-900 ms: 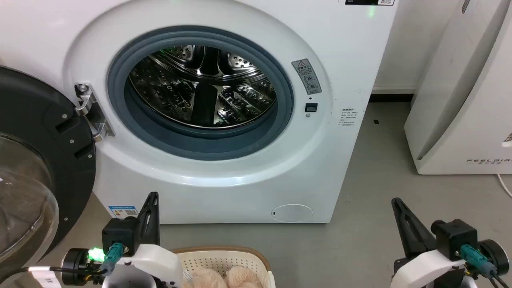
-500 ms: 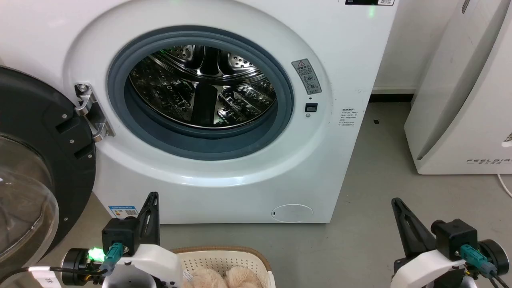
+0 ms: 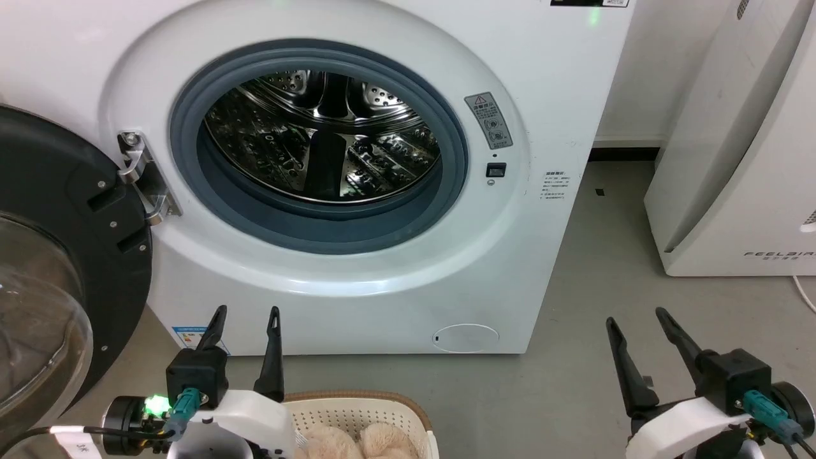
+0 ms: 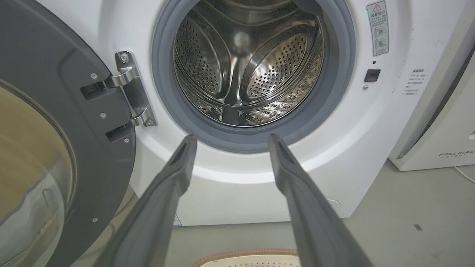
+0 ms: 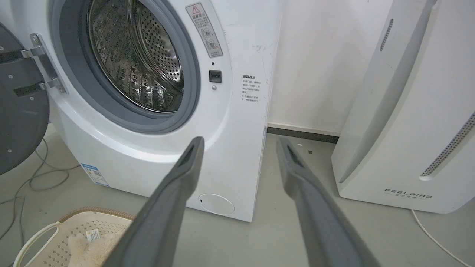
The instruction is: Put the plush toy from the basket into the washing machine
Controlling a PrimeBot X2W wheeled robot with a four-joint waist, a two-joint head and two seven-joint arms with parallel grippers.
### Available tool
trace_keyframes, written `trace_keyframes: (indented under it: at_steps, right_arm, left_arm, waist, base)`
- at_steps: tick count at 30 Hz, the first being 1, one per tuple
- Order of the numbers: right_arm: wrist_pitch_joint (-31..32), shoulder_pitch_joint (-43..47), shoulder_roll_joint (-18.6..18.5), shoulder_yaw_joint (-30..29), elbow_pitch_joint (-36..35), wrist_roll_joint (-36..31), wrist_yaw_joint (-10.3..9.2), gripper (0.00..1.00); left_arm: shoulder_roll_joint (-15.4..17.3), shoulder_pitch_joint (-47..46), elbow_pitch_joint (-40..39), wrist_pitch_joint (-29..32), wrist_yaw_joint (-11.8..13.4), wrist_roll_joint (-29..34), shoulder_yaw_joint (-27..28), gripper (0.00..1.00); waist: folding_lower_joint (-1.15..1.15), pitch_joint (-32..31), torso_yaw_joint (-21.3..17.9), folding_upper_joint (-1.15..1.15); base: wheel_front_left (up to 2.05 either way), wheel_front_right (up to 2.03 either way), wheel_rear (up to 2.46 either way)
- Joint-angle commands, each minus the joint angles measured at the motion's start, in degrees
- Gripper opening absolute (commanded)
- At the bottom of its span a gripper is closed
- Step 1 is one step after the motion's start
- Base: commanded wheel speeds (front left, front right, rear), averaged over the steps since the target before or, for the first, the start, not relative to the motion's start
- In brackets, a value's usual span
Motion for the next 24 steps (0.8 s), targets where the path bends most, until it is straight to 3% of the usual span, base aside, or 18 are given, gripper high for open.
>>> trace_keyframes:
  at_steps: [1, 24]
  right_arm:
    - [-0.6, -0.1, 0.0, -0.3, -0.4, 0.9, 0.00, 1.00]
    - [-3.4, -3.1, 0.0, -0.2, -2.8, 5.1, -0.01, 1.00]
  left_arm:
    - [0.0, -0.5, 0.4, -0.6, 0.4, -0.7, -0.1, 1.00]
    - [0.0, -9.5, 17.2, -2.5, -1.3, -4.0, -3.2, 1.00]
  waist:
    - [0.00, 0.1, 0.0, 0.00]
    - [0.00, 6.7, -1.5, 0.00]
  base:
    - [0.00, 0.00, 0.00]
    - [0.00, 0.00, 0.00]
